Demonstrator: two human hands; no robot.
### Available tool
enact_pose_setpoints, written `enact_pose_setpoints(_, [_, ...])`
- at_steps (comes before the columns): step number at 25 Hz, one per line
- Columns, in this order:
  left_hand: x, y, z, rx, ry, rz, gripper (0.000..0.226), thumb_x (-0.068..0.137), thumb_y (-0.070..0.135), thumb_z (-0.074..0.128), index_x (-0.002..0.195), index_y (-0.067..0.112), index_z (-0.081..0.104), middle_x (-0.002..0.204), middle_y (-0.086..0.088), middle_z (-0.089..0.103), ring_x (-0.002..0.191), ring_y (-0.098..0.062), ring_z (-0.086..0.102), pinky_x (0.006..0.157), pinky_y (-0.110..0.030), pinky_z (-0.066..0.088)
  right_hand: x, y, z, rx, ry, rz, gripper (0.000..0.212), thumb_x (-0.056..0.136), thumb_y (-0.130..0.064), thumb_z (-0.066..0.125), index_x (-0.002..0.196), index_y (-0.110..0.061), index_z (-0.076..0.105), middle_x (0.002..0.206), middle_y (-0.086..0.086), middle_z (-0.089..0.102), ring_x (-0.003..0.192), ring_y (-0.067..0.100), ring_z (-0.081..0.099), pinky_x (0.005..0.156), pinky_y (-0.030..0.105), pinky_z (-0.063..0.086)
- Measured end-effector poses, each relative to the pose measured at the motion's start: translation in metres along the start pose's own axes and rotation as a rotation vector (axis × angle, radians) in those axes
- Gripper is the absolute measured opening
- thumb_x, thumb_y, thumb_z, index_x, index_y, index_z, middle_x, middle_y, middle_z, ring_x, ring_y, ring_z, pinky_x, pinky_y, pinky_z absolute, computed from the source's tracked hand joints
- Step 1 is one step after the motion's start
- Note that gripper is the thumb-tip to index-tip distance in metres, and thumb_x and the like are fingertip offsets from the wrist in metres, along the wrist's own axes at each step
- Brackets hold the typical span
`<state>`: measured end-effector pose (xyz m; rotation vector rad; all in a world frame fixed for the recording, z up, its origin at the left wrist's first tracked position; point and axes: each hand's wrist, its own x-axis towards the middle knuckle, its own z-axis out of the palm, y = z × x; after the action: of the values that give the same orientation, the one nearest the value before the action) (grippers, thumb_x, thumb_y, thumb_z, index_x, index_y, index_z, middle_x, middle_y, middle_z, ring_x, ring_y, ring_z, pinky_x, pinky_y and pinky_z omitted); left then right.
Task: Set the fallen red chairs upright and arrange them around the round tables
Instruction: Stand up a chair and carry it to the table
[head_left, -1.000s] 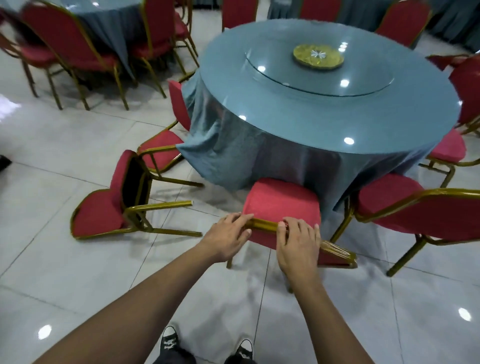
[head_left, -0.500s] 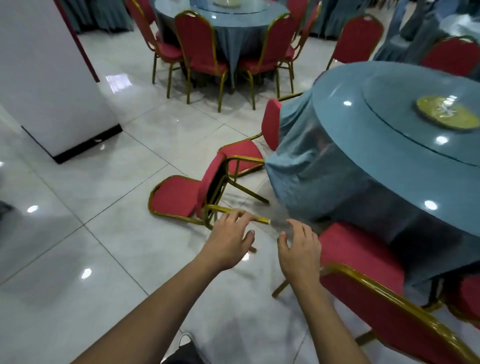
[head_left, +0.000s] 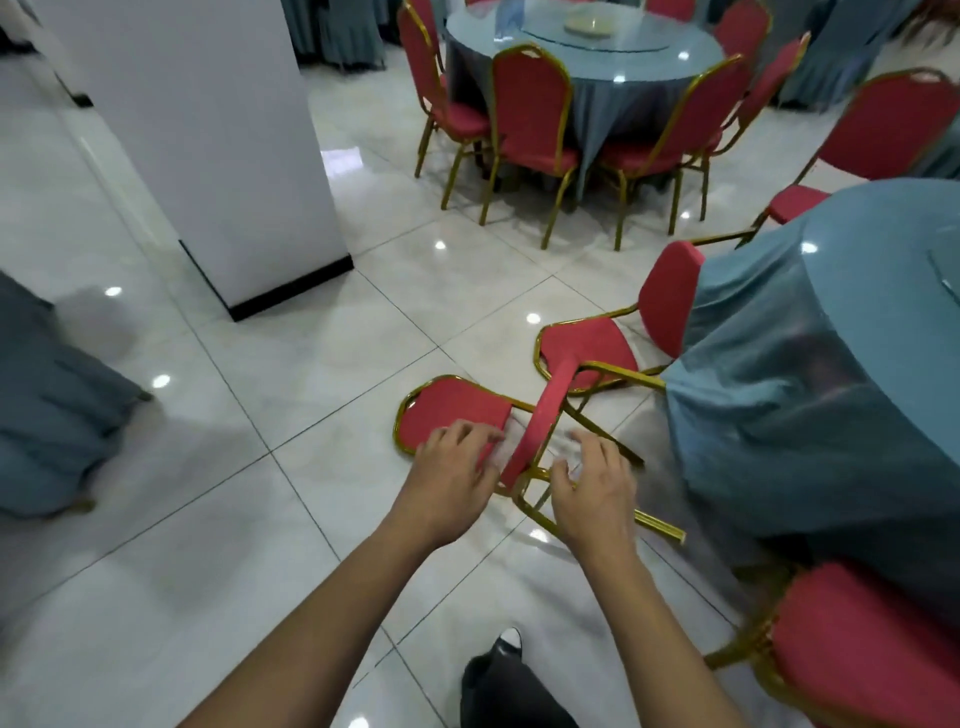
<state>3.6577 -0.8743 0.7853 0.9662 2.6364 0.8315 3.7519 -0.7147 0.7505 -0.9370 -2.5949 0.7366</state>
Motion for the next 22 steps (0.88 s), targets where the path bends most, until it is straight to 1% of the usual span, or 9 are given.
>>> enact_pose_setpoints(3, [0.036, -0.039, -0.025, -0.014, 0.018, -0.038, 0.032, 0.098, 0.029, 0.051, 0.130, 0.030, 0.055, 0.131, 0.009, 0.054, 0.118, -0.018, 0.045, 0.103, -0.035, 0.037, 0.042, -0.034, 0.035, -0.003, -0.013, -0.020, 0.035, 0.097, -0.034, 0.052, 0.131, -0.027, 0.051, 0.126, -0.005, 0.054, 0.116, 0.015, 0.047, 0.103, 0.039, 0.039])
enact_pose_setpoints(9, [0.124, -0.106, -0.075, 0.012, -0.003, -0.087, 0.031, 0.100, 0.030, 0.049, 0.130, 0.030, 0.055, 0.131, 0.008, 0.053, 0.119, -0.018, 0.046, 0.105, -0.038, 0.037, 0.142, -0.103, 0.103, 0.073, -0.052, -0.024, 0.037, 0.098, -0.032, 0.051, 0.135, -0.023, 0.053, 0.130, -0.001, 0.055, 0.118, 0.019, 0.048, 0.103, 0.041, 0.040])
enact_pose_setpoints(12, [0.168, -0.140, -0.103, 0.033, 0.012, -0.082, 0.031, 0.100, 0.031, 0.049, 0.130, 0.031, 0.055, 0.130, 0.008, 0.053, 0.120, -0.018, 0.045, 0.105, -0.036, 0.036, 0.189, -0.144, 0.132, 0.057, -0.074, -0.070, 0.038, 0.099, -0.031, 0.052, 0.135, -0.022, 0.053, 0.130, 0.000, 0.055, 0.118, 0.020, 0.050, 0.103, 0.039, 0.038])
enact_pose_setpoints(15, [0.207, -0.168, -0.128, 0.024, 0.028, -0.086, 0.031, 0.100, 0.029, 0.050, 0.130, 0.029, 0.056, 0.130, 0.008, 0.054, 0.119, -0.020, 0.046, 0.104, -0.036, 0.037, 0.223, -0.176, 0.153, 0.051, -0.077, -0.093, 0.037, 0.097, -0.028, 0.054, 0.134, -0.021, 0.055, 0.129, 0.003, 0.057, 0.116, 0.024, 0.051, 0.101, 0.041, 0.039])
enact_pose_setpoints(18, [0.258, -0.201, -0.151, 0.018, -0.010, -0.042, 0.031, 0.100, 0.028, 0.050, 0.130, 0.030, 0.056, 0.131, 0.008, 0.053, 0.121, -0.020, 0.045, 0.106, -0.038, 0.037, 0.267, -0.201, 0.176, 0.072, -0.044, -0.033, 0.037, 0.096, -0.026, 0.057, 0.133, -0.020, 0.056, 0.130, 0.003, 0.056, 0.117, 0.026, 0.051, 0.099, 0.041, 0.037])
enact_pose_setpoints(22, [0.327, -0.247, -0.182, 0.033, -0.093, 0.065, 0.031, 0.100, 0.027, 0.050, 0.130, 0.030, 0.057, 0.133, 0.008, 0.053, 0.123, -0.019, 0.044, 0.107, -0.038, 0.036, 0.313, -0.240, 0.207, 0.084, 0.053, 0.091, 0.037, 0.096, -0.025, 0.056, 0.133, -0.019, 0.056, 0.131, 0.003, 0.056, 0.119, 0.026, 0.051, 0.100, 0.041, 0.036])
